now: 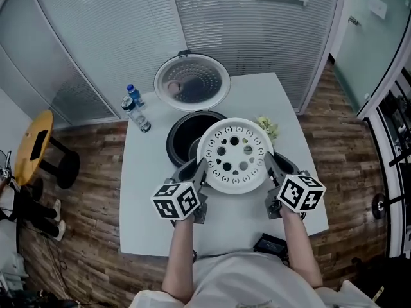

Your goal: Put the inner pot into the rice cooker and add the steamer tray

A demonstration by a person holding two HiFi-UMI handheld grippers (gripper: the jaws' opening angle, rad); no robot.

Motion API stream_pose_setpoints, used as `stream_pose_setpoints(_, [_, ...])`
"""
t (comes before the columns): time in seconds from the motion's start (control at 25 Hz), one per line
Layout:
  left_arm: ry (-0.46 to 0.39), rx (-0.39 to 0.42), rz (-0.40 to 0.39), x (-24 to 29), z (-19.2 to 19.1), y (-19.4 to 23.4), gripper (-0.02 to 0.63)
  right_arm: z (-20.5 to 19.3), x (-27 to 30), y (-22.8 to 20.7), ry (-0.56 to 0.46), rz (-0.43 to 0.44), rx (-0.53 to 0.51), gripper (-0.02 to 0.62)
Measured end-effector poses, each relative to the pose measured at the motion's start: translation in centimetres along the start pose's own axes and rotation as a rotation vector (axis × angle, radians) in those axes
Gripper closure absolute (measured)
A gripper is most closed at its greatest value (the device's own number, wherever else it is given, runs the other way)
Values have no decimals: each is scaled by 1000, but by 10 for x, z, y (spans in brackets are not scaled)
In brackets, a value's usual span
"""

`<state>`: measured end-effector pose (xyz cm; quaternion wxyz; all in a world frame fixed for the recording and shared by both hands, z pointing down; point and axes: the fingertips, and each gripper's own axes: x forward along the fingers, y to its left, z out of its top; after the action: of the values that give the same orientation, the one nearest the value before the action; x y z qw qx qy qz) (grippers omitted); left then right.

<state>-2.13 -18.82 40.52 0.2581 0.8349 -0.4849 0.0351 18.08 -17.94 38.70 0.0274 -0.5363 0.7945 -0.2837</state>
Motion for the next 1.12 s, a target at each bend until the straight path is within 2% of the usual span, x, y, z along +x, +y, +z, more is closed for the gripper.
stream_pose_setpoints(0.16, [-8, -22, 2, 4, 25, 47, 540, 0, 47, 26, 20, 1, -6, 540])
stream_pose_setpoints(0.48, [-29, -48, 10, -5, 41, 82, 543, -1, 75, 56, 29, 20, -21, 540])
stream_pose_setpoints(1.12, [-71, -67, -3, -17, 44, 91, 543, 3, 80, 72, 12, 48, -55, 540])
